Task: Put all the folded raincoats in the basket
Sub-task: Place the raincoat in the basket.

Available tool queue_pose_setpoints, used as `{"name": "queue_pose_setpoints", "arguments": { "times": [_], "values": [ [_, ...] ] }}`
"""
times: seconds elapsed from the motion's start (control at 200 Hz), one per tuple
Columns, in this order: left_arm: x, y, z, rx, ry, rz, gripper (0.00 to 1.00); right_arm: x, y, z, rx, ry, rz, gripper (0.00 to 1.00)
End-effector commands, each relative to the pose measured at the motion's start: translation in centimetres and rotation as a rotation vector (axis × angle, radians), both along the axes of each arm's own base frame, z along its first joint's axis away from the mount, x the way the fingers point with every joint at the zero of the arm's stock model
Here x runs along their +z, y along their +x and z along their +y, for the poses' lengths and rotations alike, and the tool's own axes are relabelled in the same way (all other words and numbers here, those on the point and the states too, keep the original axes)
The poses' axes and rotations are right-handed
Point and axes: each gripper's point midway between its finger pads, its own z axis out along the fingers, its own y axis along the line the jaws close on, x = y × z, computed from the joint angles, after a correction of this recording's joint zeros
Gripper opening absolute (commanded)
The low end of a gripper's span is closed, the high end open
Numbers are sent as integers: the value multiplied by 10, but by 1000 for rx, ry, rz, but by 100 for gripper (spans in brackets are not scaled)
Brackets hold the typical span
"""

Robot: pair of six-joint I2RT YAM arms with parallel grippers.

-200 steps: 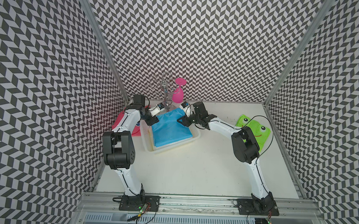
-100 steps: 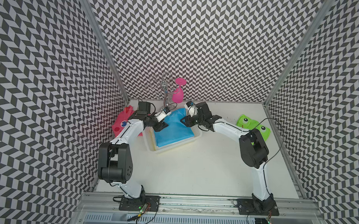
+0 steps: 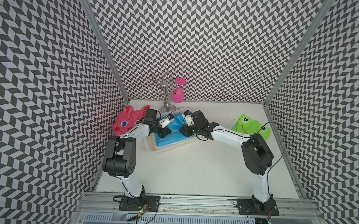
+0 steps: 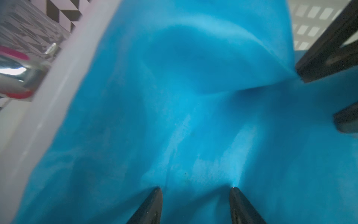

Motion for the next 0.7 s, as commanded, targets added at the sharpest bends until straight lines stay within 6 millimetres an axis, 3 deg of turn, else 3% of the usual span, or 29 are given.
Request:
{"name": "queue_pose_setpoints", "arguments": {
  "times": [0.0, 0.08, 0.235, 0.446, 0.561, 0.696],
  "values": [
    [-10, -15, -16, -61, -3, 11, 61, 23, 12, -32, -148, -40, -92, 49],
    [-16, -25, -25, -99, -7, 21, 61, 41, 12, -49, -187, -37, -152, 54],
    [-26, -48, -42, -179, -20, 61, 62, 66, 9, -71, -220, -56, -212, 55],
    [-15, -82, -63, -337, -88, 51, 63, 47, 5, -103, -286, -142, -79, 55],
    [-2, -85, -69, -344, -108, 47, 62, 46, -9, -94, -195, -99, -68, 53],
    [32, -69, -50, -237, -146, -3, 62, 48, -23, -83, -95, -70, -35, 53]
  ]
}}
